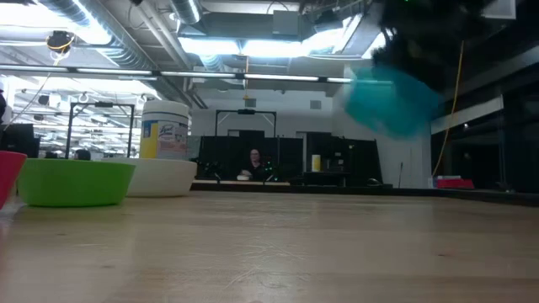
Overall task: Nest bowls inside each other
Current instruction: Stack the light blue bowl on top of the blue bowl
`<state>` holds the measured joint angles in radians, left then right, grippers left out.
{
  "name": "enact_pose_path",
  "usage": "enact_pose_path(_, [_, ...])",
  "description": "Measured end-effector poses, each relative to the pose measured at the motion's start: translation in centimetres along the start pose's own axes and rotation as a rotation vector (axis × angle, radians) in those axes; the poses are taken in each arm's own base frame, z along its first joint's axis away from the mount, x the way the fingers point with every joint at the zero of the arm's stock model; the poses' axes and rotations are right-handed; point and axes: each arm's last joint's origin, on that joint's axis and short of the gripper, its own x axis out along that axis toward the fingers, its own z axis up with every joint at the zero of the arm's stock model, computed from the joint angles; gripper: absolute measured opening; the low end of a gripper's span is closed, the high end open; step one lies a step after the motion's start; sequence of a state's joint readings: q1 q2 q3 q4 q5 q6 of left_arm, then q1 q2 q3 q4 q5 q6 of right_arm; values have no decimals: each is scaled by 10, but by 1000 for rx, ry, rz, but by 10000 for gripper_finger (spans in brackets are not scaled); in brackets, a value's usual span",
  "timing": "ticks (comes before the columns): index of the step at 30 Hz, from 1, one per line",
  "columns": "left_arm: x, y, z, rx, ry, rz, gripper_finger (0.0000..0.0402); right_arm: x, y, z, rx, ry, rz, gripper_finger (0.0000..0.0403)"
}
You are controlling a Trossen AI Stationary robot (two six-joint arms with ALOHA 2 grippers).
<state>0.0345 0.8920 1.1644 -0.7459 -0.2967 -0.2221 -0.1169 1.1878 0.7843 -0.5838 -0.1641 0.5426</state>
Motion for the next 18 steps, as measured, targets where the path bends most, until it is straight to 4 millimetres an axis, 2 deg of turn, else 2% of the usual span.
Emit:
enact_pose_path(4, [20, -2, -15, 23, 200, 73, 67, -35, 26, 54, -79, -232, -100, 2])
enact_pose_path(7, [38, -8, -17, 12, 250, 81, 84, -46, 34, 93, -148, -325, -250, 2])
enact_pose_path(9, [50, -12, -14, -13, 224, 77, 99, -41, 35, 118, -196, -338, -331, 1])
enact_pose_path(12, [64, -15, -6, -69, 141, 117, 122, -24, 36, 153, -258, -321, -430, 1])
enact_pose_path(15, [69, -13, -5, -139, 101, 222, 133, -7, 34, 176, -313, -284, -515, 1])
enact_pose_path(18, [70, -11, -5, -164, 78, 296, 128, -4, 37, 192, -368, -317, -525, 1])
